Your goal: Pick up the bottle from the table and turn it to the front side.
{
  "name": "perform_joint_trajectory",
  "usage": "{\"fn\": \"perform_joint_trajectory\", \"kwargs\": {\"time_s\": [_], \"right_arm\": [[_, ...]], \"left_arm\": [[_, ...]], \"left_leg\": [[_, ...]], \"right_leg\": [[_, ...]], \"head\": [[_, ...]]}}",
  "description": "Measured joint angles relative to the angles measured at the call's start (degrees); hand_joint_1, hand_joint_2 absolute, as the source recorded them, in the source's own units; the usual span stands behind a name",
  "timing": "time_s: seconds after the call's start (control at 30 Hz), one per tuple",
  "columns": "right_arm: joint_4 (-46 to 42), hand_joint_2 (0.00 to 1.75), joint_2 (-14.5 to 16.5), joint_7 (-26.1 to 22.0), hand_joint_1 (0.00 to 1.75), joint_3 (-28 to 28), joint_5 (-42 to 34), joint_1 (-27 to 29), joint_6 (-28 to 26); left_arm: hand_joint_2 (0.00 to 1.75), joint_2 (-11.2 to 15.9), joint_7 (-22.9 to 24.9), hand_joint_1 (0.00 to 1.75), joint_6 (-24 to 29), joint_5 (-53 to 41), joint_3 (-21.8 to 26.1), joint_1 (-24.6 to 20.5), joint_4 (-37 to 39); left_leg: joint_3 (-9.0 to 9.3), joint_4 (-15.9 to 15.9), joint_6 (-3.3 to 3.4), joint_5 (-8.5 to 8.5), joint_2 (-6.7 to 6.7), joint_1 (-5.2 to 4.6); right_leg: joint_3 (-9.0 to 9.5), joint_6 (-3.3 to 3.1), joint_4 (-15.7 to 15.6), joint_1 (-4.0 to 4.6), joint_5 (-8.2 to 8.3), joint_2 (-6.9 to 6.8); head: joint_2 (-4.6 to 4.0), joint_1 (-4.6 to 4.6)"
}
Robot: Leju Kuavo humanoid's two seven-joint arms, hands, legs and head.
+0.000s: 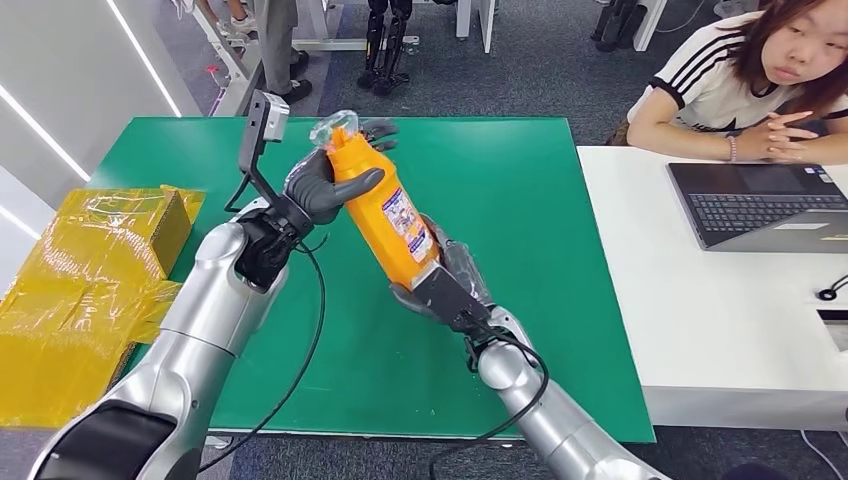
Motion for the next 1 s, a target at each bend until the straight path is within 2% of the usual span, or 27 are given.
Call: {"fn": "perform_joint_trajectory", "kwargs": {"time_s": [0.3,0.33,0.43,0.47,0.87,1.0], "right_arm": [[-3.15,1.75,-2.91,-1.44,1.64,-1.16,-2.36,2.36,0.45],[-3.49,1.75,-3.06,-1.48,1.45,-1.27,-2.4,2.56,0.45],[-4.23,1.75,-3.36,-1.5,0.23,-1.5,-2.44,2.97,0.44],[-4.49,1.75,-3.48,-1.47,0.0,-1.59,-2.49,3.15,0.41],[-12.63,1.75,-6.34,-1.15,0.0,-6.5,-3.69,9.42,-0.67],[-16.79,1.75,-7.14,-1.08,0.0,-8.6,-3.5,12.17,-0.67]], "left_arm": [[1.75,0.68,0.54,1.75,0.47,4.09,-2.91,-0.01,-0.04],[1.75,0.66,0.54,1.75,0.49,4.24,-3.11,-0.01,-0.04],[1.75,0.6,0.54,1.75,0.48,4.65,-3.67,-0.04,-0.04],[1.75,0.58,0.55,1.75,0.41,4.87,-3.84,-0.06,-0.04],[1.75,-0.12,1.44,1.75,0.16,6.09,-5.98,-0.23,0.59],[1.75,-0.24,-1.66,1.75,4.54,-0.85,-7.25,-0.37,0.54]], "left_leg": [[-0.01,0.01,0.0,0.0,0.01,0.01],[-0.01,0.01,0.0,0.0,0.01,0.01],[0.0,0.01,0.0,0.0,0.03,0.01],[0.0,0.01,0.0,0.0,0.02,0.01],[-0.04,0.02,0.02,-0.02,0.01,-0.01],[-0.04,0.02,0.02,-0.02,0.0,0.0]], "right_leg": [[-0.03,0.0,-0.01,0.0,0.0,0.01],[-0.03,0.0,-0.01,0.0,0.0,0.01],[-0.03,0.0,-0.01,0.0,0.0,0.03],[-0.04,0.0,-0.01,0.0,0.0,0.02],[-0.07,0.01,-0.04,-0.01,0.0,0.01],[-0.07,0.01,-0.04,-0.01,0.0,0.0]], "head": [[0.01,-0.01],[0.01,-0.01],[0.01,-0.01],[0.0,-0.01],[0.01,-0.05],[0.01,-0.05]]}}
